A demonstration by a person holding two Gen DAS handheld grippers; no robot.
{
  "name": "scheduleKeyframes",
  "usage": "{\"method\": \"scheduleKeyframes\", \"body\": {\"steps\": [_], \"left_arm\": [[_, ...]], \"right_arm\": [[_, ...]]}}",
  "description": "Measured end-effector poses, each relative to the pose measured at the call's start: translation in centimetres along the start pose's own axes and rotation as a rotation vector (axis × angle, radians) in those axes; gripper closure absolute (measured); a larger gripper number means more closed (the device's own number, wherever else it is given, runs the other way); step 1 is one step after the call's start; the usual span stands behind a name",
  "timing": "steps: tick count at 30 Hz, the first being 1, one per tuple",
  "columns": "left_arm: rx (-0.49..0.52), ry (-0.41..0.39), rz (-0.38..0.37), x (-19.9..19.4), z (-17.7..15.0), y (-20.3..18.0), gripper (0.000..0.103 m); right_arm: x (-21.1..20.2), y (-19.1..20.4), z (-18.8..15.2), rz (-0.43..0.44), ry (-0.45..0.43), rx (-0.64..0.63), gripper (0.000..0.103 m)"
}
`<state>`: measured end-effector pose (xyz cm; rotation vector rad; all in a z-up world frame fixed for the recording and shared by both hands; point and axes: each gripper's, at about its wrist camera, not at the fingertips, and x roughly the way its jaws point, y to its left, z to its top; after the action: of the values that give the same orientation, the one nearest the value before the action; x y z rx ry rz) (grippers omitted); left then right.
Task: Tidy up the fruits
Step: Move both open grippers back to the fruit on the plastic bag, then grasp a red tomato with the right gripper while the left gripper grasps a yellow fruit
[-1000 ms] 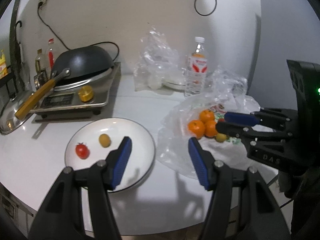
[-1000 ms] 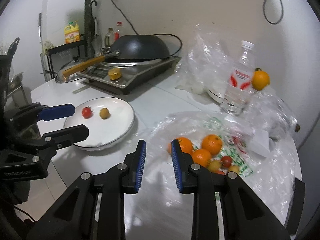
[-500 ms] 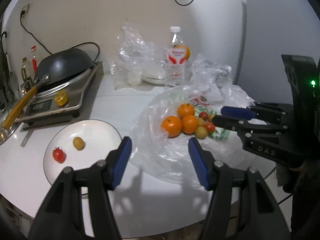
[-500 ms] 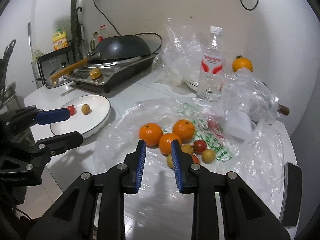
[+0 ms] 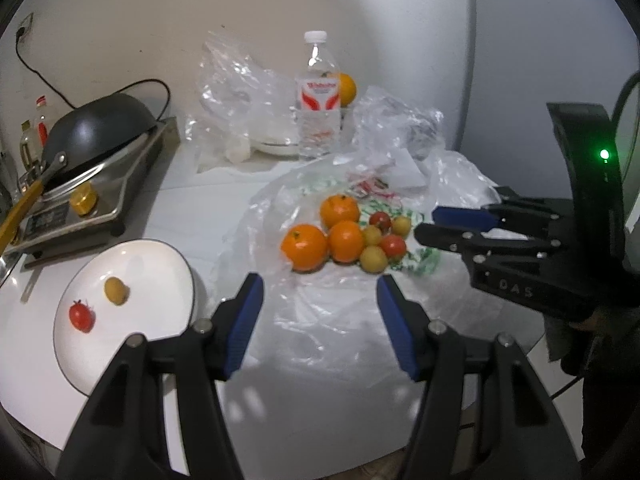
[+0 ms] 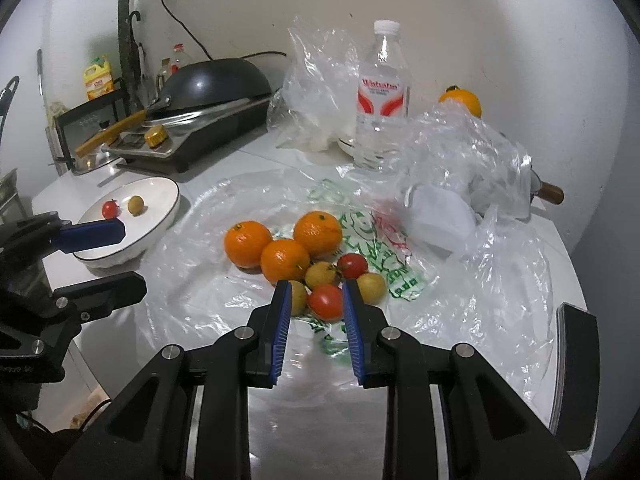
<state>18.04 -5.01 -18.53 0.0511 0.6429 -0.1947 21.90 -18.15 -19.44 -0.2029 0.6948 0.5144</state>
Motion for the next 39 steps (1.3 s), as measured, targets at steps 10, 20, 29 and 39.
{"method": "scheduleKeyframes", "body": {"steps": [10,20,29,39], "left_arm": [[0.001,0.033,-0.015,2.1,0.4,-0.7,0.043],[0.014,0.057,-0.025,3.6,1.0,-1.6,0.043],[0.027,0.071,-0.013,4.2,1.2,-2.1,0.043],[0.087,0.102,-0.009,5.1,1.5,-3.9,0.043]], "right_arm": [[2.3,-1.5,-0.5,0.02,0.065,0.006,0.076],[4.2,-1.8,-0.1,0.059,0.111,-0.002,0.076],[5.2,-2.1,0.3,0.091,0.133,0.003,0.072],[5.0,-3.1,0.0,0.138,0.146,0.018,0.074]]}}
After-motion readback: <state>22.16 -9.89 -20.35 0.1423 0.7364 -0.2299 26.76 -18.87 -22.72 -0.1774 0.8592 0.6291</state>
